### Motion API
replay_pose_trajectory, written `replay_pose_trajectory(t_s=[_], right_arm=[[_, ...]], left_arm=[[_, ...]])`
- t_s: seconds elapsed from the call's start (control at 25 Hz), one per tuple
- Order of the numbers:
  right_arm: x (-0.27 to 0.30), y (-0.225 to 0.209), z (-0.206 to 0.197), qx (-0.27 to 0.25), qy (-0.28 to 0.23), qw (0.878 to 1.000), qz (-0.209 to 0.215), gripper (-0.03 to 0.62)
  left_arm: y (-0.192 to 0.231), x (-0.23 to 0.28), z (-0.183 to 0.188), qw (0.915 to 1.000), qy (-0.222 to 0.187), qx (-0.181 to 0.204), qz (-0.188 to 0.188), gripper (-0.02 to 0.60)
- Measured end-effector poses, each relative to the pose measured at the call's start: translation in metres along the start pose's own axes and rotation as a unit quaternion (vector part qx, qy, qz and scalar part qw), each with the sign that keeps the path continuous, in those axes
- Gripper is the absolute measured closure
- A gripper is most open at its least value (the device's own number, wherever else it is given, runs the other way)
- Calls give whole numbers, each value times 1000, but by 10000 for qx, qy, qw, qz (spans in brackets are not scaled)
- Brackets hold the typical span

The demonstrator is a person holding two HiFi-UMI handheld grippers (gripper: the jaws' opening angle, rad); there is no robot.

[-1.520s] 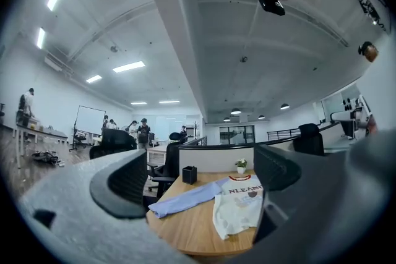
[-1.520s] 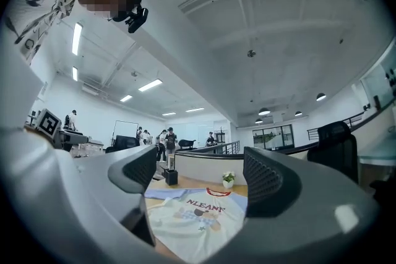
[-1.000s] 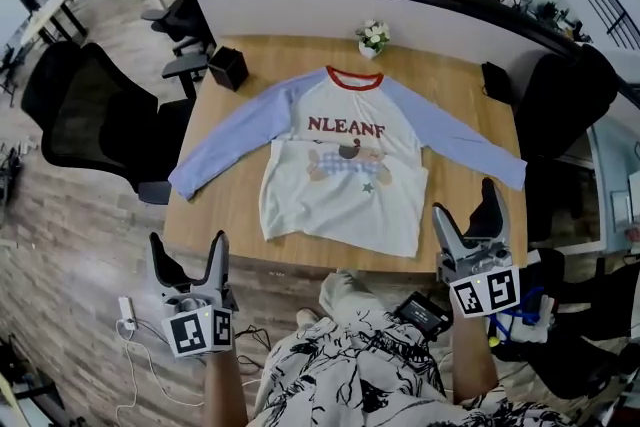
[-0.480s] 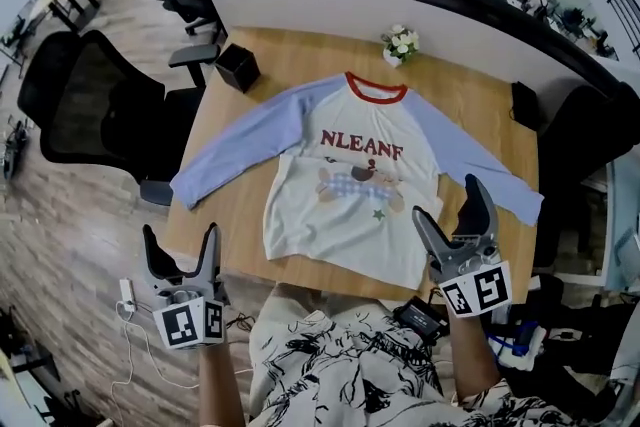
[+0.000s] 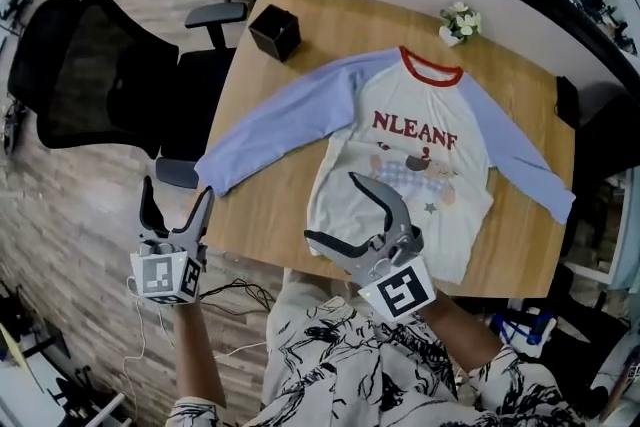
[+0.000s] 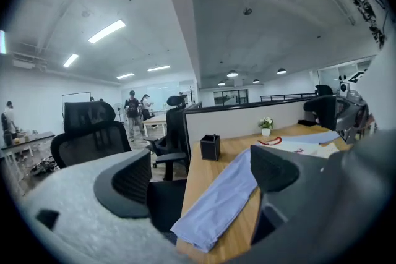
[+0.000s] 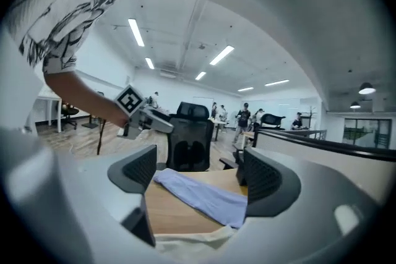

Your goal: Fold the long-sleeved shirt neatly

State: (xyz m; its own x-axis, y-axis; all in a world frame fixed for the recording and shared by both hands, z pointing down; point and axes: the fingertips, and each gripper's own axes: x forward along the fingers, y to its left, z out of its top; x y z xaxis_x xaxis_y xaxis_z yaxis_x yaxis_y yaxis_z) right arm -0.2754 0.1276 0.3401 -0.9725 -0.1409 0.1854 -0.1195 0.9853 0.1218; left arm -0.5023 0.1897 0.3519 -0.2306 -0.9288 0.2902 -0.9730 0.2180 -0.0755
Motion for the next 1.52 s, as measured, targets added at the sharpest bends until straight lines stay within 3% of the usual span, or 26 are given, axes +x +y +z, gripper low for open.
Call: replay_pose_trajectory(t_s=[0.16,0.32,0.52,0.88,1.16,1.32,1.4,1.52], right_arm=[[79,55,-28,-321,403,9962,708,161],[139,99,-65,-99,891,9905,1044,163],[200,138,-120,318,1598,9792,1205,168],[266,162,-181,298,2419,9621,1221,229],[278,166,-191,259,2677,9560,1169,391],[279,165,-199,238,2826,9530,1064,453],[279,160,-200,243,2846,9534,975,515],[279,151,-193,325,2803,9550,913,547]], left_arm=[[46,27,-52,9972,616,-93,-405,91],[74,49,-99,9908,1063,-249,-800,109],[89,72,-154,9783,1511,-433,-1347,140],[87,103,-221,9503,1940,-1002,-2219,177],[83,98,-247,9151,2278,-1822,-2784,320],[82,93,-254,8962,2352,-2318,-2964,402],[81,92,-250,8910,2340,-2438,-3031,550],[80,93,-235,8943,2302,-2272,-3093,566]])
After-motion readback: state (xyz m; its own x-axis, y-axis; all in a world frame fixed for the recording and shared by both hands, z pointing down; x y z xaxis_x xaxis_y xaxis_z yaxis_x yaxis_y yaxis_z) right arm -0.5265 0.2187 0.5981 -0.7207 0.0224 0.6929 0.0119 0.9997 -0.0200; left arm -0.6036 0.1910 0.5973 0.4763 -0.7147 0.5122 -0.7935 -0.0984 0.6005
